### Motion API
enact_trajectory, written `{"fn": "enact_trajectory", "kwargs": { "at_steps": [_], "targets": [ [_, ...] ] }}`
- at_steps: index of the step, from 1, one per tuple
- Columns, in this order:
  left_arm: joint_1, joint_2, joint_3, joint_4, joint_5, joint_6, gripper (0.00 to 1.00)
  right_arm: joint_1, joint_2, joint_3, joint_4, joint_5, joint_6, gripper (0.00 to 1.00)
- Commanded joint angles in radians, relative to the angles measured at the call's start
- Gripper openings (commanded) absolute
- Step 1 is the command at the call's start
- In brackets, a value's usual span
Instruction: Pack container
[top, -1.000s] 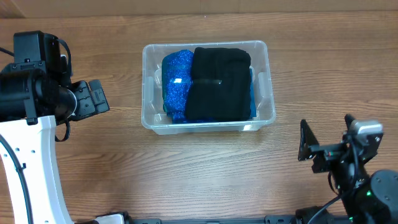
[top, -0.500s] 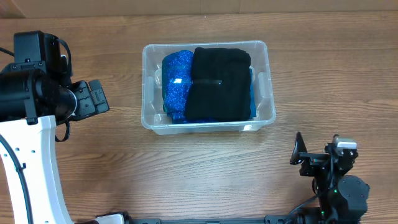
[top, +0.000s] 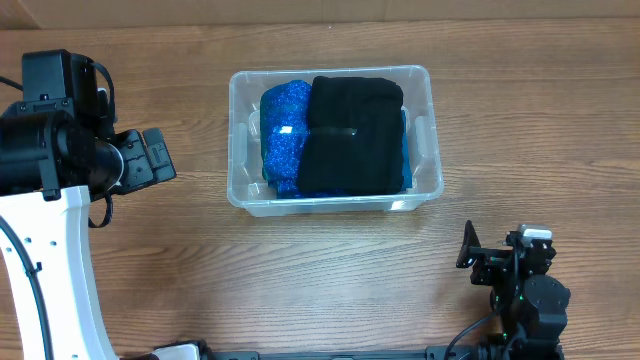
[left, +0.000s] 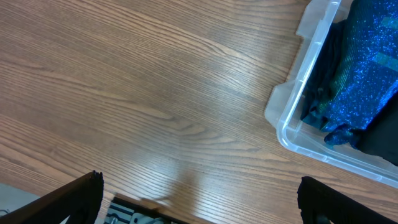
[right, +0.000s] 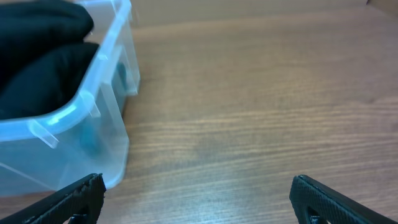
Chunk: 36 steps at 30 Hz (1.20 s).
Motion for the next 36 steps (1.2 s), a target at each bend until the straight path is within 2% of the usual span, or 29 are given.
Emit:
{"fn": "enact_trajectory", "kwargs": {
  "at_steps": [1,19,24,26,28,30,32,34,36],
  "targets": [
    [-0.006,0.002,-0.001,-0.002,-0.006,-0.007,1.0,-0.003,-0.013,-0.023,0.01,0.002,0.003,1.0],
    [-0.006,0.004,-0.002,0.0,-0.006,-0.006,1.0,-0.003,-0.013,-0.023,0.01,0.002,0.003,1.0],
    [-0.006,-0.08,-0.005,0.009,-0.011,-0.005,1.0,-0.003,-0.013,-0.023,0.01,0.002,0.003,1.0],
    [-0.006,-0.15,-0.035,0.061,-0.09,0.042,1.0,-0.003,-0.013,-0.023,0.01,0.002,0.003,1.0],
    [-0.006,-0.249,-0.123,0.153,-0.099,0.048,1.0,-0.003,-0.013,-0.023,0.01,0.002,0.003,1.0],
    [-0.006,-0.381,-0.289,0.367,-0.045,0.087,1.0,-0.003,-0.013,-0.023,0.01,0.002,0.003,1.0],
    [-0.006,-0.531,-0.492,0.605,0.085,0.193,1.0,-0.003,-0.013,-0.023,0.01,0.002,0.003,1.0],
    [-0.006,-0.65,-0.657,0.752,0.153,0.241,1.0,-0.003,-0.013,-0.023,0.01,0.002,0.003,1.0],
    [-0.006,-0.748,-0.798,0.846,0.156,0.241,1.0,-0.003,-0.013,-0.023,0.01,0.002,0.003,1.0]
  ]
}}
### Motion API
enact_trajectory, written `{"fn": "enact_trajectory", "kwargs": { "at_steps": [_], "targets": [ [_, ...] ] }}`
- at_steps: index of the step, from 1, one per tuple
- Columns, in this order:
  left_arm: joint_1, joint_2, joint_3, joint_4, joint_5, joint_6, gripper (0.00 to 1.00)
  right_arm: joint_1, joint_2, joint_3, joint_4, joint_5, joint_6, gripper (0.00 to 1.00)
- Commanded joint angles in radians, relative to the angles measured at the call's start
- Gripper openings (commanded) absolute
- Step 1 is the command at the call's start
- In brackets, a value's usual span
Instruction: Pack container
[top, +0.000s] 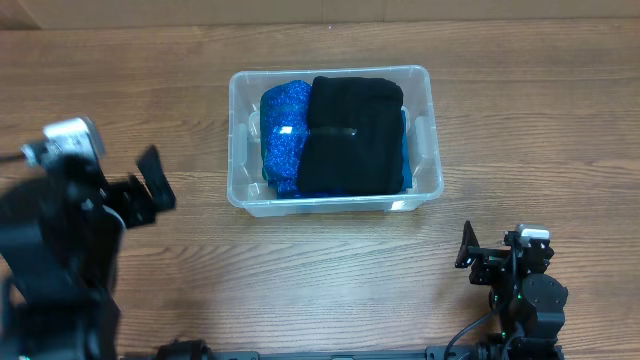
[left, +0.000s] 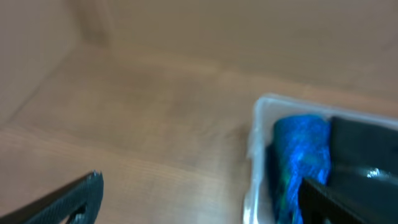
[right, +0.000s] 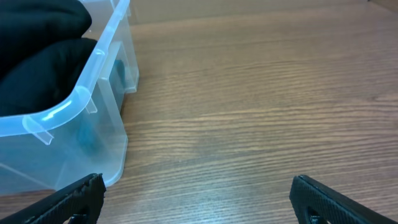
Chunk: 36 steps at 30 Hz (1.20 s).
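Note:
The clear plastic container (top: 236, 190) stands at the back middle of the wooden table. It holds a folded blue sparkly garment (top: 283, 135) on the left and a folded black garment (top: 350, 135) on the right. My left gripper (top: 158, 182) hangs open and empty to the left of the container, blurred. In the left wrist view, the left gripper (left: 199, 186) faces the container (left: 256, 155), with the blue garment (left: 301, 149) in sight. My right gripper (top: 470, 255) stands open and empty near the front right. In the right wrist view the right gripper (right: 198, 183) has the container's corner (right: 93, 106) on its left.
Bare wooden tabletop (top: 330, 270) lies around the container on all sides. The left arm's body (top: 55, 260) fills the front left corner. The right arm's base (top: 525, 300) sits at the front right edge.
My left arm has drawn back toward the front left, and its camera now looks level across the table at the container instead of down. The right gripper has barely shifted.

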Motion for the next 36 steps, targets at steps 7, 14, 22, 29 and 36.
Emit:
{"fn": "enact_trajectory", "kwargs": {
  "at_steps": [7,14,22,29,36],
  "targets": [
    [-0.007,-0.446,-0.702,0.318,0.128,0.081,1.0,-0.003,-0.012,-0.012,0.0,0.002,0.003,1.0],
    [-0.039,-0.634,-0.982,0.38,0.146,0.082,1.0,-0.003,-0.012,-0.012,0.0,0.002,0.003,1.0],
    [-0.057,-0.777,-1.125,0.38,0.141,0.082,1.0,-0.003,-0.012,-0.012,0.0,0.002,0.003,1.0],
    [-0.06,-0.84,-1.157,0.386,0.132,0.081,1.0,-0.003,-0.012,-0.012,0.0,0.002,0.003,1.0],
    [-0.06,-0.839,-1.157,0.386,0.131,0.081,1.0,-0.003,-0.012,-0.012,0.0,0.002,0.003,1.0]
  ]
}}
